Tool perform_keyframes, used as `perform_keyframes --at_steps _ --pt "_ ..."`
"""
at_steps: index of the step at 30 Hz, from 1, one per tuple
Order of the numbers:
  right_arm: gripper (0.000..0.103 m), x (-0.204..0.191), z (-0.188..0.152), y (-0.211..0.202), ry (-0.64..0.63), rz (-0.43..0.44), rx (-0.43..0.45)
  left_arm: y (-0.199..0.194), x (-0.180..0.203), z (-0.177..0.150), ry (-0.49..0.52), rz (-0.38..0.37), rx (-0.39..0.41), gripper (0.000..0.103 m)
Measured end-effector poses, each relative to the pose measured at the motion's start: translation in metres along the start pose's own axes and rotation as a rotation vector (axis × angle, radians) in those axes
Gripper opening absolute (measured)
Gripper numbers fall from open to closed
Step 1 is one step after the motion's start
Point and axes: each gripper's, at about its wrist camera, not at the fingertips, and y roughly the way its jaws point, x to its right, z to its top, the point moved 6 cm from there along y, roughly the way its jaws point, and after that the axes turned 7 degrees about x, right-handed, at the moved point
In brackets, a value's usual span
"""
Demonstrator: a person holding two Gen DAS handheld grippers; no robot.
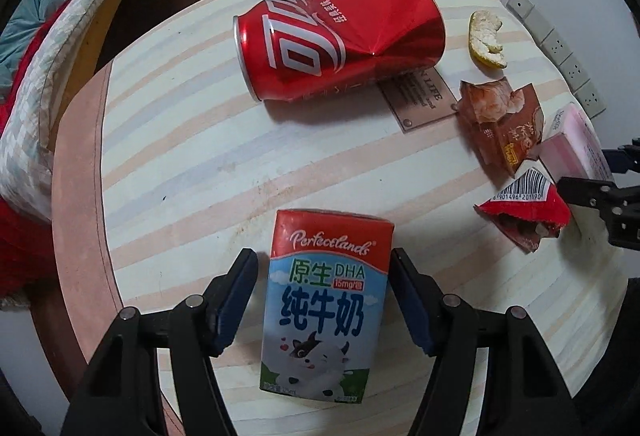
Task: Collect trash
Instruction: 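Grasp the Perfectlands milk carton with the left tool while the right tool grasps the pink tissue pack, then carry both items over the white bin and open both tools to drop them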
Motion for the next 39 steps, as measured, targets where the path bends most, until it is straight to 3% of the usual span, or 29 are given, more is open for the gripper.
perform_keyframes --at_steps 1,7,13,19,25,33,39 --pt "0.058 -0.001 0.0 0.001 -0.005 -0.01 0.002 -0.001 -0.001 -0.001 -0.012 -0.012 0.009 0.048" --pt "0.054 -0.005 0.0 0.001 -0.027 -0.045 0.042 -0.019 0.003 -0.023 -0.049 0.101 0.063 0.048" --pt "0.053 -0.021 -0.018 -0.018 -0.01 -0.036 0.093 -0.056 0.0 -0.048 -0.171 0.124 0.15 0.048" --pt "0.053 -0.035 -0.039 -0.058 0.013 -0.01 0.181 -0.119 -0.011 -0.066 -0.259 0.13 0.264 0.047" --pt "0.053 -0.063 -0.061 -0.116 0.03 0.063 0.28 -0.173 -0.054 -0.067 -0.332 0.136 0.362 0.047" --pt "0.053 -0.178 -0.071 -0.188 -0.072 0.228 0.376 -0.244 -0.141 -0.117 -0.448 0.204 0.468 0.047" --pt "0.053 -0.312 -0.074 -0.211 -0.219 0.362 0.386 -0.286 -0.226 -0.178 -0.561 0.297 0.49 0.047"
